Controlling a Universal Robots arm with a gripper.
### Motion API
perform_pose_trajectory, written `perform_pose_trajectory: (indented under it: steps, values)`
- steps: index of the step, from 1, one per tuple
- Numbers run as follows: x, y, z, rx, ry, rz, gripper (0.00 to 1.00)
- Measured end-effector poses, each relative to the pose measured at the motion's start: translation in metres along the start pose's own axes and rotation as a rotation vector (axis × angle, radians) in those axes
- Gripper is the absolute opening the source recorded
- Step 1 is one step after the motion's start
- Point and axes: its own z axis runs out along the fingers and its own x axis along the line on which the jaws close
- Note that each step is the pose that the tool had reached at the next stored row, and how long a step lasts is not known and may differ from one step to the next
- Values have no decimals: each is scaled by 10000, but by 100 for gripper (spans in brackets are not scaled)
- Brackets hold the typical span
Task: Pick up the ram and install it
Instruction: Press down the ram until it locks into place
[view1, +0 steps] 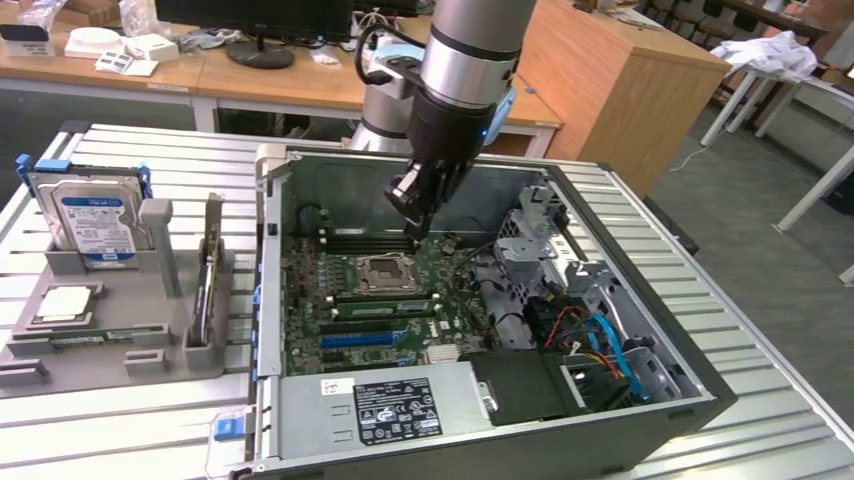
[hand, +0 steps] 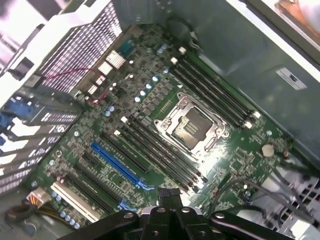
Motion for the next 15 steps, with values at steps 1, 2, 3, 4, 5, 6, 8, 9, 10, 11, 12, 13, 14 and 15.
perform_pose_trajectory:
  steps: [1, 2, 3, 4, 5, 6, 8, 9, 10, 11, 12, 13, 14, 15]
  values:
    - [0, 0, 0, 4, -5, 157, 11]
    - [0, 0, 0, 7, -10, 304, 11]
    - [0, 0, 0, 10, -15, 444, 11]
    - [1, 0, 0, 15, -20, 601, 11]
    - [1, 0, 0, 18, -25, 764, 11]
    - [1, 0, 0, 22, -30, 926, 11]
    - [1, 0, 0, 30, -40, 1256, 11]
    - [1, 0, 0, 35, -46, 1439, 11]
    - [1, 0, 0, 38, -52, 1607, 11]
    - [1, 0, 0, 42, -57, 1775, 11]
    - [1, 0, 0, 47, -62, 1942, 11]
    - [1, 0, 0, 51, -68, 2111, 11]
    - [1, 0, 0, 54, -73, 2278, 11]
    - [1, 0, 0, 59, -79, 2454, 11]
